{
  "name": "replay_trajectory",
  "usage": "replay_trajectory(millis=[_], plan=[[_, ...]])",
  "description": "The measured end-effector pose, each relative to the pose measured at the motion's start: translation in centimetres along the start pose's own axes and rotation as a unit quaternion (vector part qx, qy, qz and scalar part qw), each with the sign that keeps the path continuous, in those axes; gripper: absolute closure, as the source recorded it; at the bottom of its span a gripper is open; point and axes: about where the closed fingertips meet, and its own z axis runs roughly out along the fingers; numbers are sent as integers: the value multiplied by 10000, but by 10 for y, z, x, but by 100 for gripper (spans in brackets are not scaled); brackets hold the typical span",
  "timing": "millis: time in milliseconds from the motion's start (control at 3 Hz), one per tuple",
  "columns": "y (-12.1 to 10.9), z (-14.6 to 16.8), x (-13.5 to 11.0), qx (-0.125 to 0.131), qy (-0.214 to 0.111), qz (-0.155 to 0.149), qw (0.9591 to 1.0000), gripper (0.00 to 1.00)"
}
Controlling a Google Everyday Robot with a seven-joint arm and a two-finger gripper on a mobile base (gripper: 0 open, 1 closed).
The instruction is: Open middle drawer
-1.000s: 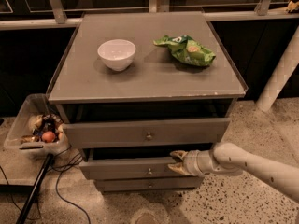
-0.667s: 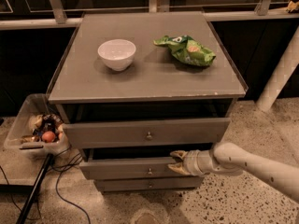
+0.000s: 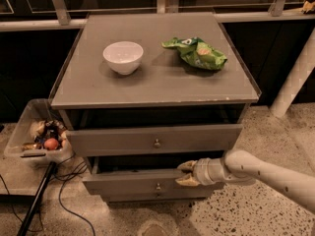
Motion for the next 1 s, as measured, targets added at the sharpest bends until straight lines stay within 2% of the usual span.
replay_trajectory(millis=[333, 667, 1000], plan=[[0, 0, 0, 0, 0, 0, 10000, 89], [15, -7, 12, 41, -17, 0, 10000, 100], [27, -9, 15, 80, -60, -13, 9999, 100]])
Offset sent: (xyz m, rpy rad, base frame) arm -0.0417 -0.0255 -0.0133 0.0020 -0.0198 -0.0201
